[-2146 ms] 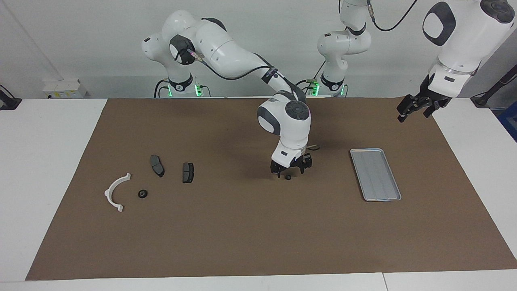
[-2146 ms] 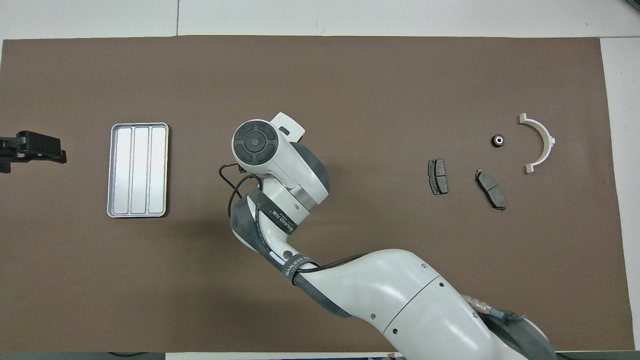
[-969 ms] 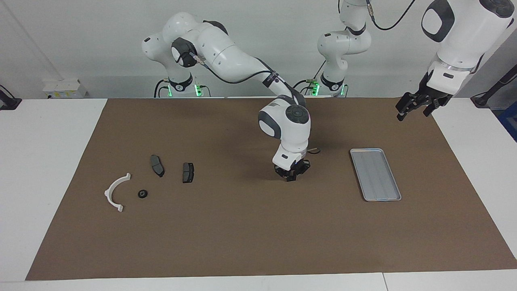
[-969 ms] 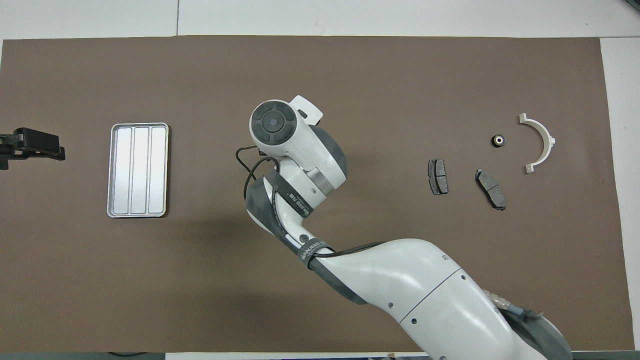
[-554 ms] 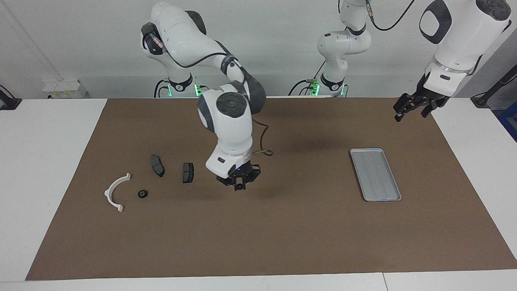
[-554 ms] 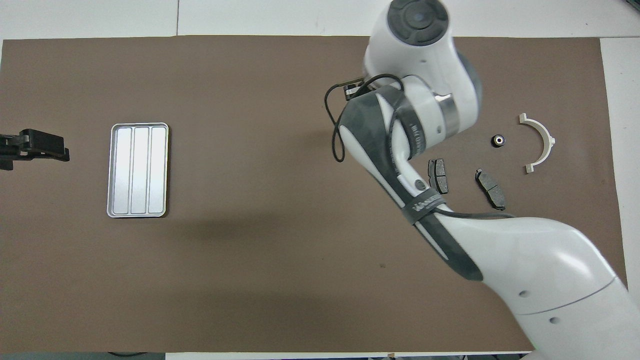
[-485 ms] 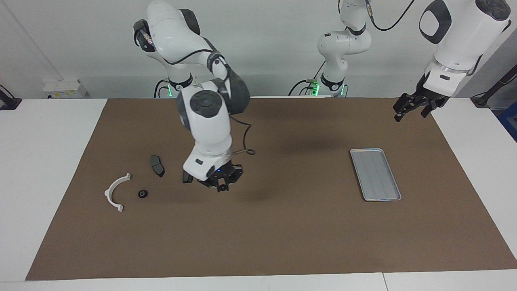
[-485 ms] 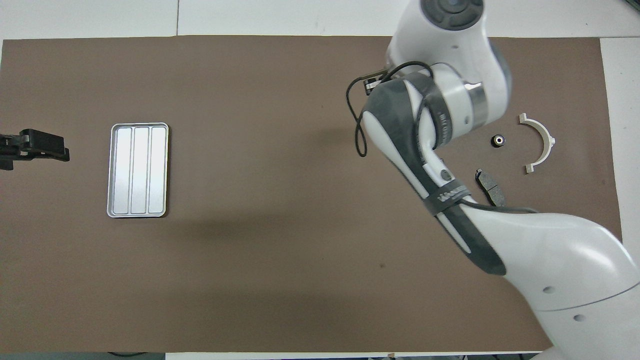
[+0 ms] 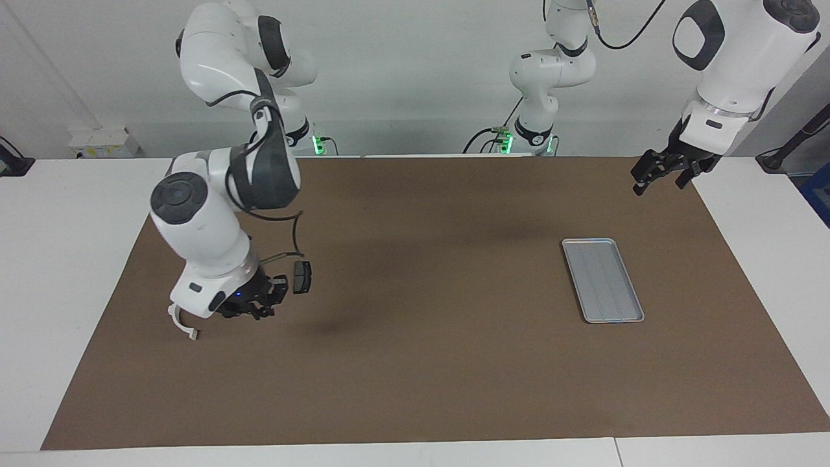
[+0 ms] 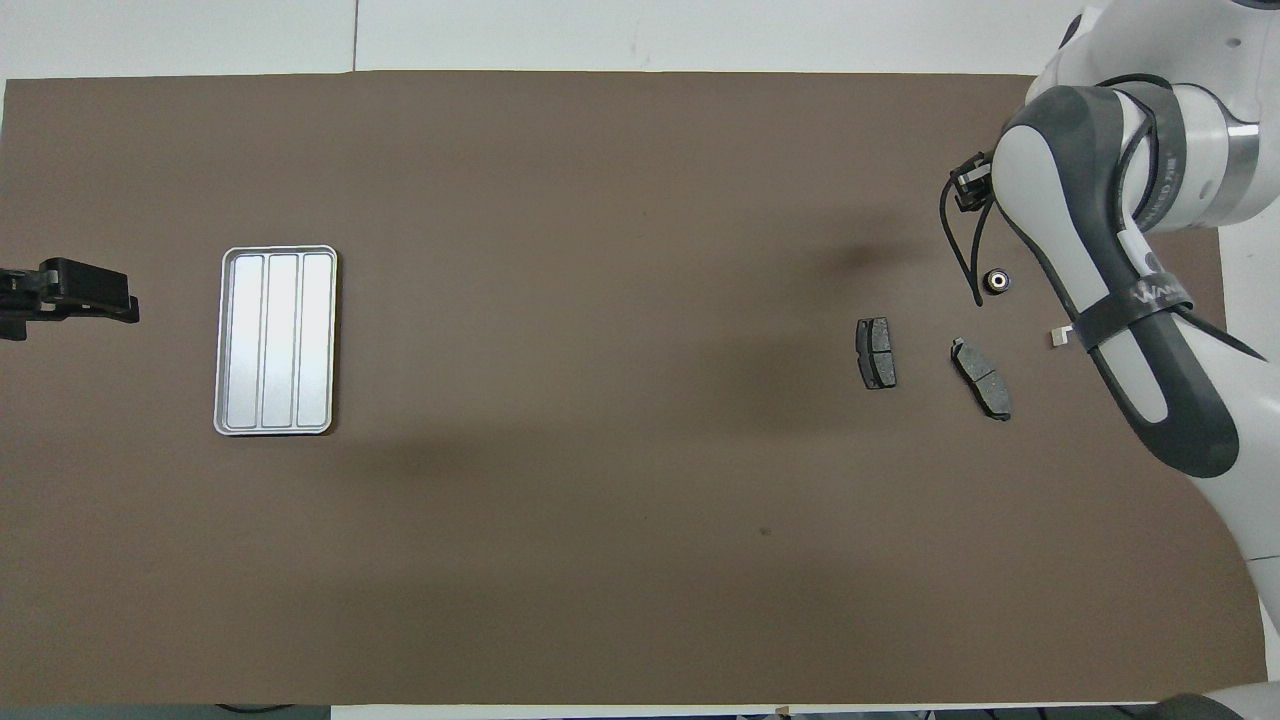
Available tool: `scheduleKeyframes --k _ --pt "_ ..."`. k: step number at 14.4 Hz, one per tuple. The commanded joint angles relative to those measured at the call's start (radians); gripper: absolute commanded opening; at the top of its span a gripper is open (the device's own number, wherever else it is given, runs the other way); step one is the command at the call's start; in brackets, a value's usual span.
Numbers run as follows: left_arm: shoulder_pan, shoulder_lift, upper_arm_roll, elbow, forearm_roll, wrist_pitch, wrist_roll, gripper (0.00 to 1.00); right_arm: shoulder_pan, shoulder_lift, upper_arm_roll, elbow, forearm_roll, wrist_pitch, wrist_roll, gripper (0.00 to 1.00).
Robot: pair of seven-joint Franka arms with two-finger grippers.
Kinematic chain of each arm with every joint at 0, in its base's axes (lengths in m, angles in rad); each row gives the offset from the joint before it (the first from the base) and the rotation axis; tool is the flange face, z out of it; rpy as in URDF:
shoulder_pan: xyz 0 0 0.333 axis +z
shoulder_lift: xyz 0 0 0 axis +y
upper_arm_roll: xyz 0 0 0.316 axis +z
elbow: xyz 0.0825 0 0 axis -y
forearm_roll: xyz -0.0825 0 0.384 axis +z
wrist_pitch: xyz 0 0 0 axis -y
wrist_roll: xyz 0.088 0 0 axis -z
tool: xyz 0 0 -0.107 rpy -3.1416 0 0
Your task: Place bearing gear from tray to pile
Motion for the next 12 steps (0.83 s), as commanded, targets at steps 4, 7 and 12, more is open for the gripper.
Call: scheduleKeyframes --k 4,7,12 --pt "0.001 -0.01 -0.004 -0.011 0.005 -0.002 0.002 1.0 -0.006 -0.174 0.02 -0.38 0.012 0.264 -0.008 0.0" --pt "0.001 -0.009 -0.004 -0.011 0.005 -0.002 0.002 1.0 -0.004 -0.202 0.02 -0.485 0.012 0.356 -0.002 0.0" --pt "-0.005 -0.009 -0.004 -0.011 0.005 -0.001 0.001 1.0 -0.007 -0.21 0.018 -0.573 0.01 0.431 -0.01 0.0"
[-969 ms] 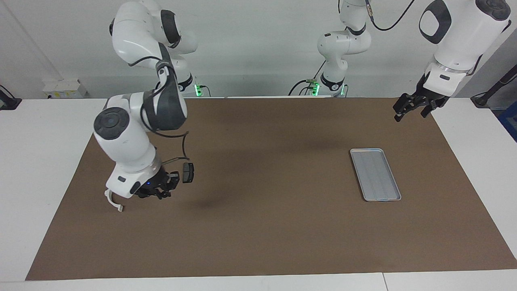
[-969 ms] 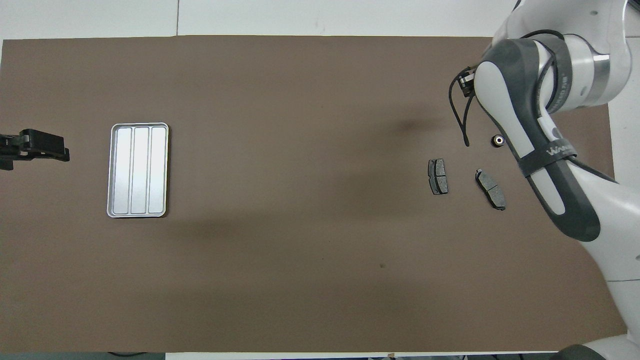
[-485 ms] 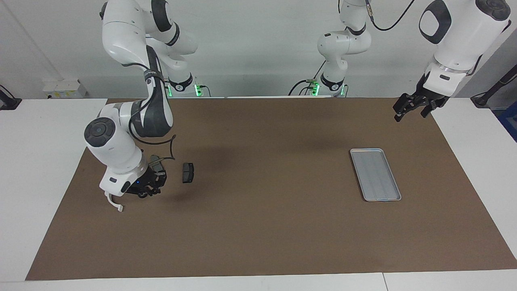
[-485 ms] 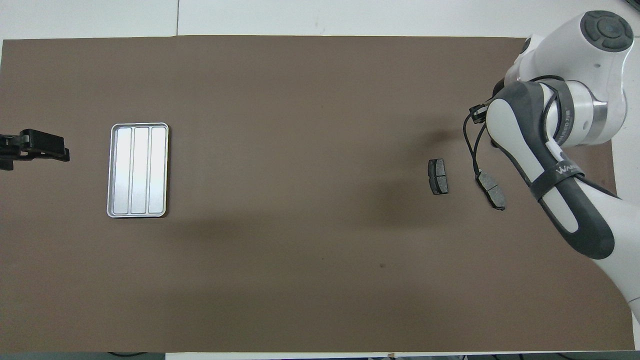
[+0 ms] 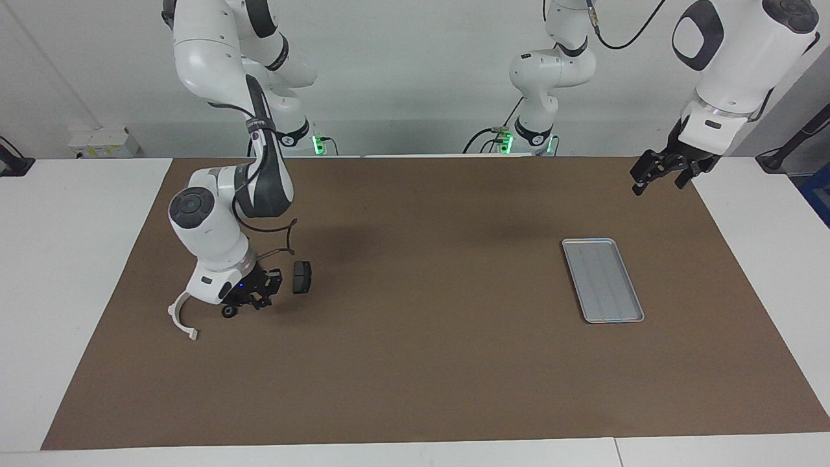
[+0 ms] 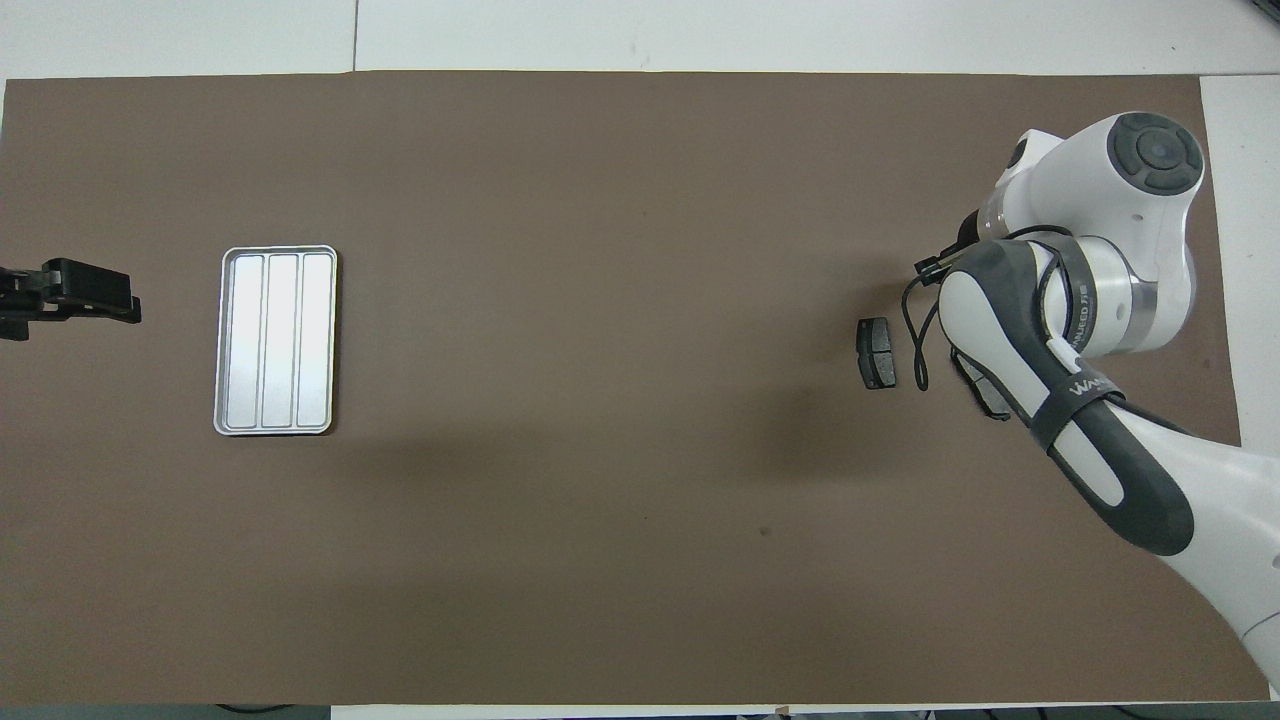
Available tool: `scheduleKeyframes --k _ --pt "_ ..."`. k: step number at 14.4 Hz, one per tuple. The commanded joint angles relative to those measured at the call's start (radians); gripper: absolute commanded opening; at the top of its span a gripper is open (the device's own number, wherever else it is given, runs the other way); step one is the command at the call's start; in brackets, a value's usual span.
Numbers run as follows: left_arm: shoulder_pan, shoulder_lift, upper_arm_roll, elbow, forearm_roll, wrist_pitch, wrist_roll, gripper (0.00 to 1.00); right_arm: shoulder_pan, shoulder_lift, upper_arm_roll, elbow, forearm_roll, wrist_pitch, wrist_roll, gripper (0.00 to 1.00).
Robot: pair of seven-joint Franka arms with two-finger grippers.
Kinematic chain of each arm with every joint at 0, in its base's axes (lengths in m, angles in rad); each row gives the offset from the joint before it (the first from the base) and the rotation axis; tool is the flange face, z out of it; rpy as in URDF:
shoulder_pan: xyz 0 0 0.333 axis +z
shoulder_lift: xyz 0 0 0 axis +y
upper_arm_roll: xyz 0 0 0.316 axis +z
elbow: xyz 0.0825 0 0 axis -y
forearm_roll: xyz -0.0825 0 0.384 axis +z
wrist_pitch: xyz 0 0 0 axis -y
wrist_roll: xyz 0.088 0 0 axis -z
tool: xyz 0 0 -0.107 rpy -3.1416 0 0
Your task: Place bearing gear from tray to pile
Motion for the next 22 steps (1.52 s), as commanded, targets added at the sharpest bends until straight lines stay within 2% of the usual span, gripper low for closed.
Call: scheduleKeyframes --k 1,12,15,19,20,21,22 --pt "-0.004 -0.009 -0.001 -0.011 0.005 0.0 0.001 1.0 -0.012 -0.04 0.005 -0.081 0.009 0.053 -0.003 0.0" --pt "-0.004 -0.009 -0.001 -0.011 0.005 -0.002 0.001 1.0 -0.02 -0.017 0.004 -0.117 0.009 0.093 -0.009 0.0" --pt "-0.004 -0.009 -0.001 -0.011 0.005 -0.002 0.001 1.0 -0.02 -0.017 0.004 -0.146 0.007 0.157 -0.009 0.0" --pt "-0.004 -0.009 -0.001 -0.009 0.005 0.0 0.001 1.0 -0.018 -0.015 0.004 -0.152 0.007 0.16 0.0 0.0" --pt "-0.004 -0.009 -0.001 -0.011 0.005 -0.002 0.001 1.0 -0.018 -0.015 0.004 -0.15 0.007 0.16 0.003 0.36" --pt "-0.004 -0.009 -0.001 -0.009 0.005 -0.002 0.001 1.0 -0.017 -0.014 0.004 -0.147 0.007 0.159 0.008 0.95" --pt "-0.004 -0.009 -0.001 -0.011 0.005 -0.002 0.002 1.0 -0.018 -0.014 0.002 -0.14 0.007 0.154 0.008 1.0"
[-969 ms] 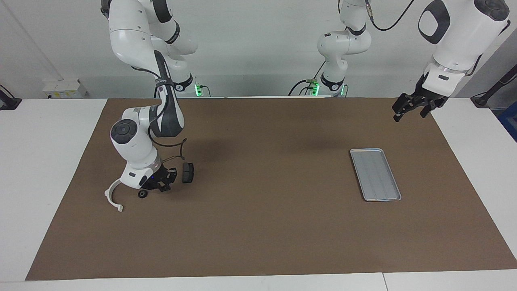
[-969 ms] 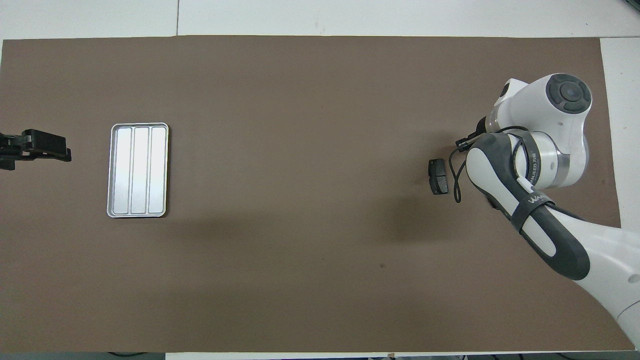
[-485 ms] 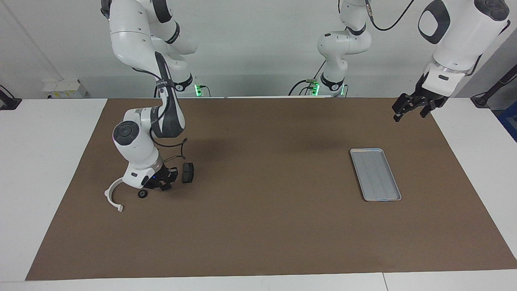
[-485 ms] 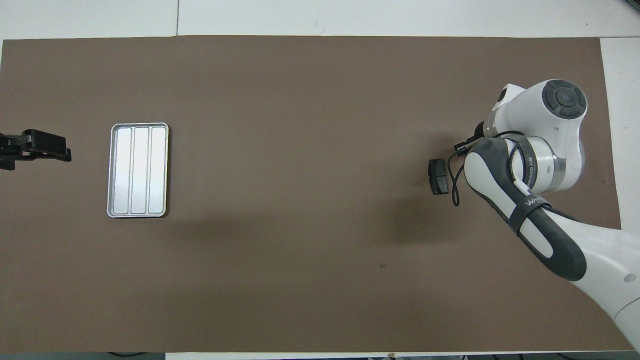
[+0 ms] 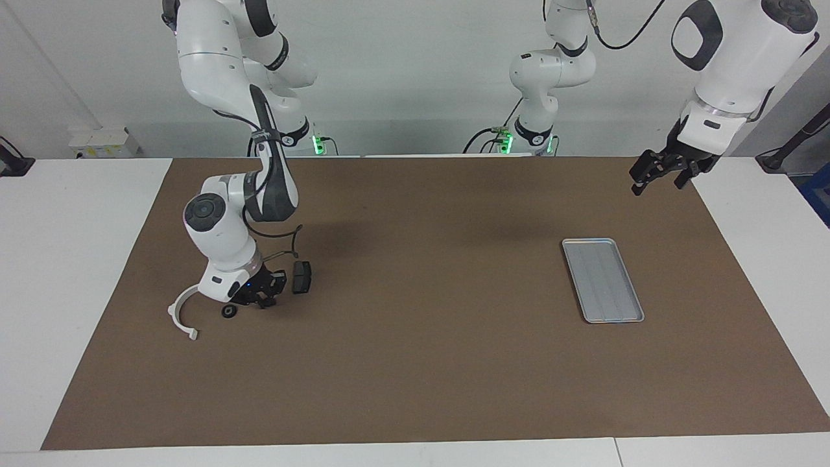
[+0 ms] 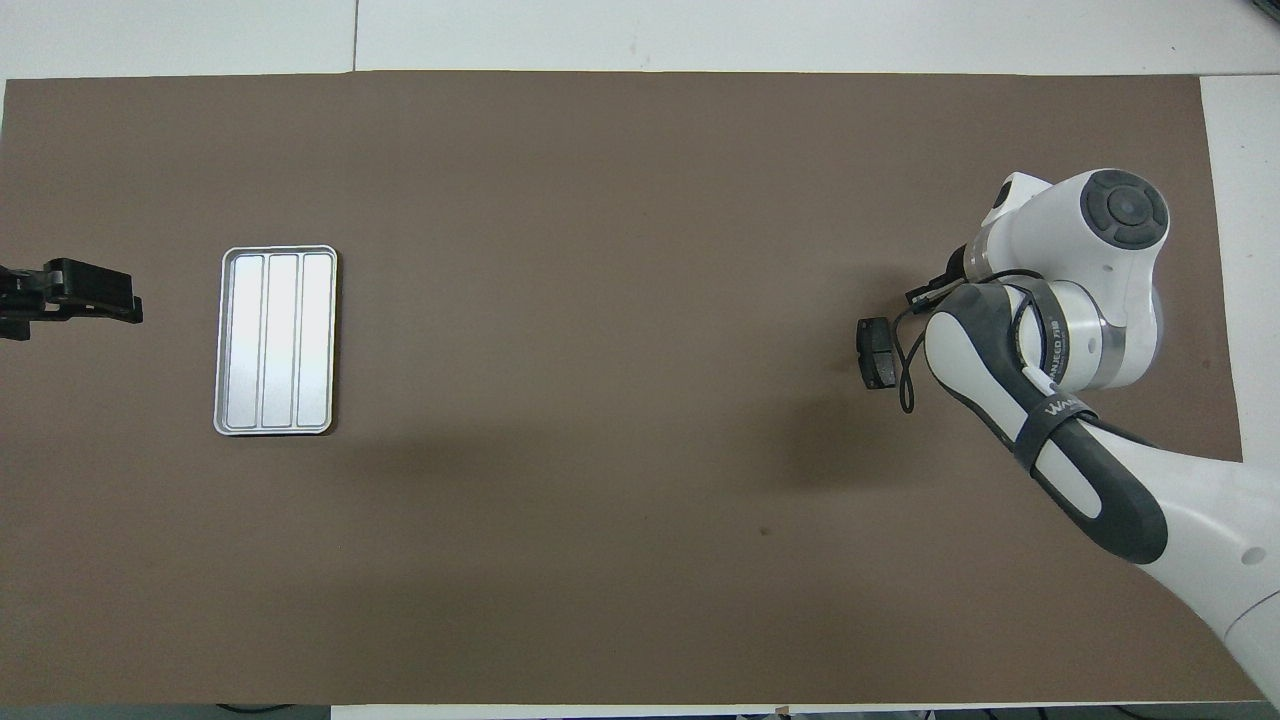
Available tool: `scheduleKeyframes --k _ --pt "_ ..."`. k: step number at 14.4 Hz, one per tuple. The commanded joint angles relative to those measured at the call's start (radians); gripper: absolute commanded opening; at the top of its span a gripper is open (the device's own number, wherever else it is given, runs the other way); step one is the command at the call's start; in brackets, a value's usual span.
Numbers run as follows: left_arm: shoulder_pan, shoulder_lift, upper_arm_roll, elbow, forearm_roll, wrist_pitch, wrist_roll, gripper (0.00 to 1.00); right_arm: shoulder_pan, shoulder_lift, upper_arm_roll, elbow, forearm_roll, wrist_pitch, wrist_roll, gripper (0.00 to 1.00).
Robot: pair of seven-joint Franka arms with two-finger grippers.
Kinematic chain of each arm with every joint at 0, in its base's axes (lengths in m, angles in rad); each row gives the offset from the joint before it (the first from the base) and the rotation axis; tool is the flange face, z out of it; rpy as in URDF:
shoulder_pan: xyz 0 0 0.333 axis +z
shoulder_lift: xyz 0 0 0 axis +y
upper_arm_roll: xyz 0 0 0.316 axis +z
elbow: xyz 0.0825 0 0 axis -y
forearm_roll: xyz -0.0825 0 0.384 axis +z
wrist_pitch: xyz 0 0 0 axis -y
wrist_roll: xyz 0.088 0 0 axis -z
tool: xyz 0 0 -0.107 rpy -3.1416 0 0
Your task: Place bearing gear from tray to pile
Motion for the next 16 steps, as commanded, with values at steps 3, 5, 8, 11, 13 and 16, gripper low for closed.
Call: scheduleKeyframes --k 3,5,8,11,13,16 --pt "-0.005 -0.01 0.0 -0.012 0.005 -0.002 0.007 1.0 -0.016 -0.009 0.007 0.015 0.007 0.006 0.029 1.0" --pt "-0.005 -0.01 -0.002 -0.012 0.005 0.0 0.011 1.0 -0.019 -0.007 0.009 0.033 0.006 0.003 0.027 1.0" --pt "-0.008 -0.009 0.0 -0.012 0.005 0.009 0.007 1.0 -0.024 -0.009 0.006 0.065 0.0 -0.002 0.027 1.0" --pt "-0.009 -0.01 0.0 -0.012 0.005 -0.002 0.005 1.0 -0.024 -0.027 0.004 0.186 0.001 -0.165 0.044 1.0" --pt "-0.009 -0.009 0.0 -0.012 0.005 0.001 0.004 1.0 -0.024 -0.07 0.004 0.217 0.01 -0.251 0.067 1.0" --pt "-0.009 -0.009 0.0 -0.012 0.005 0.0 0.004 1.0 -0.012 -0.171 0.004 0.217 0.009 -0.368 0.156 1.0"
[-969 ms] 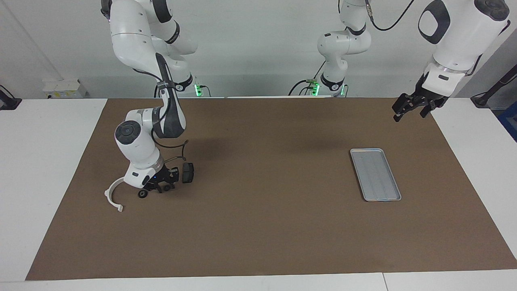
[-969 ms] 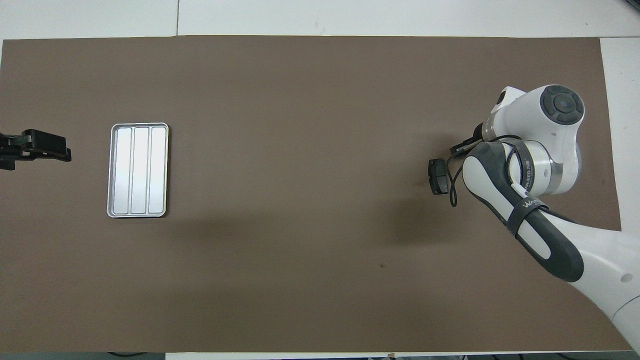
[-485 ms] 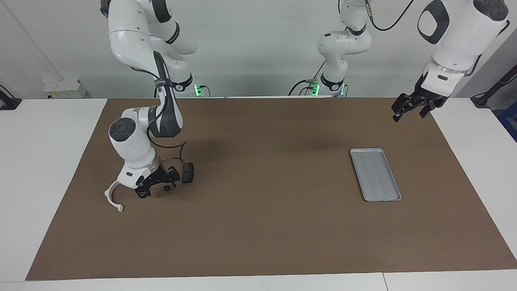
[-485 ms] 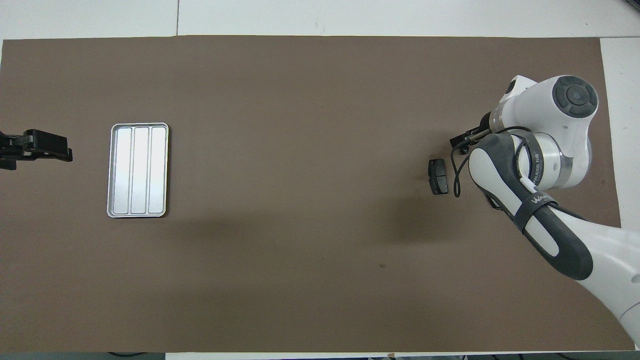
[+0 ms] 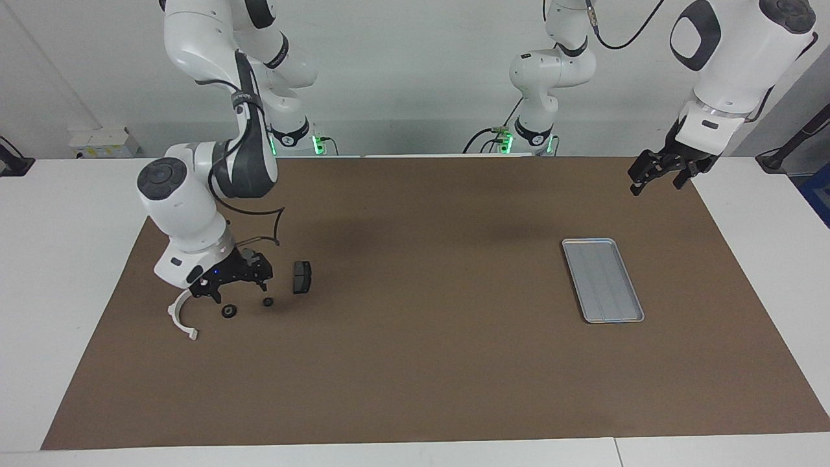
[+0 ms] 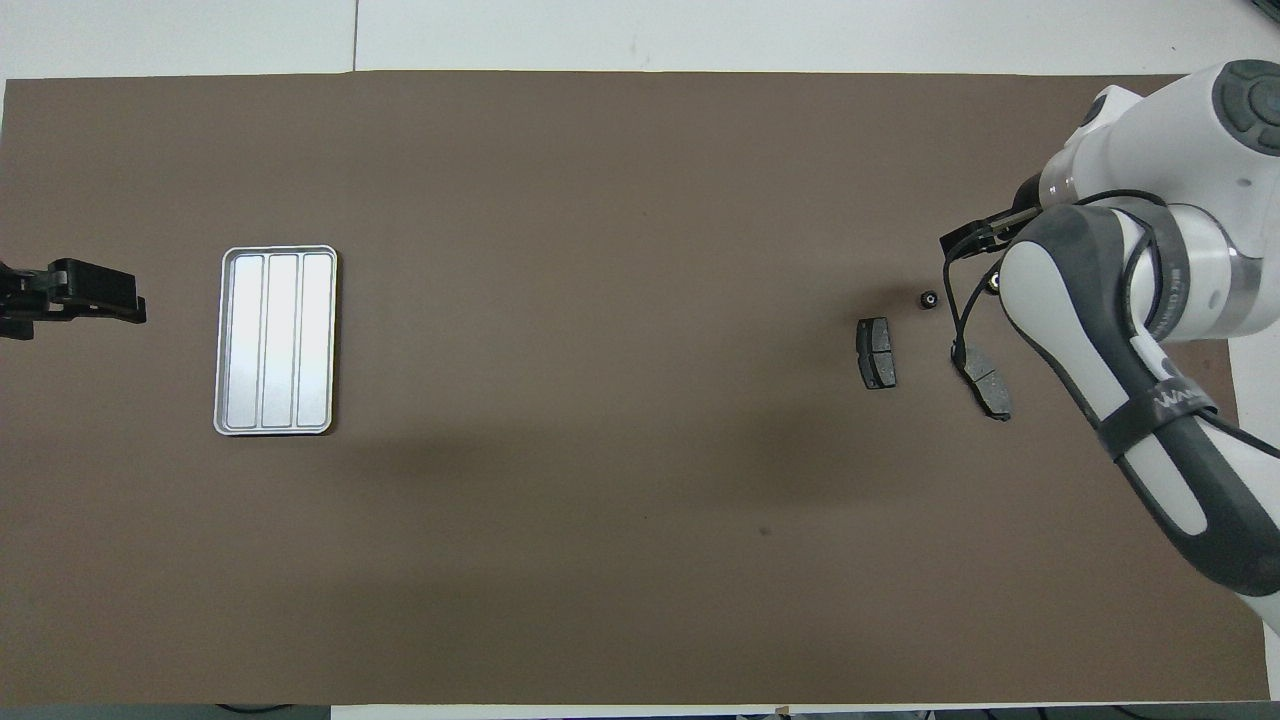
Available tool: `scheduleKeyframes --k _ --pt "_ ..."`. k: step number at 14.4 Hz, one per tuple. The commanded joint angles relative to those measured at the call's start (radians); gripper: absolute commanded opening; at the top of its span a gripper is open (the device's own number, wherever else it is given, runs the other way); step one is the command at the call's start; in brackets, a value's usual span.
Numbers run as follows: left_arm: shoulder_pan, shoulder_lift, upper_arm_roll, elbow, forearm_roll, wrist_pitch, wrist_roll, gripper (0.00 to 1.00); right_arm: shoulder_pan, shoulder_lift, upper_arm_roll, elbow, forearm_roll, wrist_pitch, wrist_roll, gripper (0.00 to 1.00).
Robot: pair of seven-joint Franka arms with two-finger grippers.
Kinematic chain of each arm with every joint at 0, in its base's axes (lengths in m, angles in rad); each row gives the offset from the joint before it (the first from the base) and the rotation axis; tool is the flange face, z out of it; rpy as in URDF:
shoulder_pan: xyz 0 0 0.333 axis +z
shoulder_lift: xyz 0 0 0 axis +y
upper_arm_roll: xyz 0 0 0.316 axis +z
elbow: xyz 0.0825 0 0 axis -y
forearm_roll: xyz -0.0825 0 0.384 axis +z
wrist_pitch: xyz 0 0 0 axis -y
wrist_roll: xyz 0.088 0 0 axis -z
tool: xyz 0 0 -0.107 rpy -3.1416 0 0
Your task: Place bearing gear from tray to pile
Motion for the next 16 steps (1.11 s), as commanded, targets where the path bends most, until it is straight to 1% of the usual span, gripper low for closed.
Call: scheduleKeyframes --k 1,4,5,7,9,12,16 --pt "-0.008 -0.009 0.003 -0.012 0.005 0.0 0.003 1.0 -0.001 -0.104 0.008 -0.019 0.009 -0.102 0.062 1.0" --pt "-0.019 -0.009 0.005 -0.012 0.005 0.003 0.003 1.0 -0.013 -0.189 0.006 -0.031 0.009 -0.199 0.07 1.0" --pt "-0.019 -0.009 0.005 -0.012 0.005 0.001 0.002 1.0 -0.025 -0.219 0.006 -0.057 0.009 -0.233 0.071 1.0" --pt "-0.019 -0.009 0.006 -0.012 0.005 0.004 0.002 1.0 -0.041 -0.276 0.006 -0.114 0.009 -0.241 0.07 1.0" --pt "-0.019 -0.009 0.006 -0.01 0.005 0.004 0.002 1.0 -0.039 -0.313 0.006 -0.123 0.009 -0.25 0.085 1.0" --pt "-0.019 -0.009 0.006 -0.01 0.005 0.001 0.002 1.0 -0.027 -0.33 0.008 -0.099 0.009 -0.25 0.169 1.0" --pt "-0.019 -0.009 0.006 -0.01 0.005 0.003 0.002 1.0 -0.025 -0.341 0.014 -0.064 0.009 -0.294 0.186 1.0"
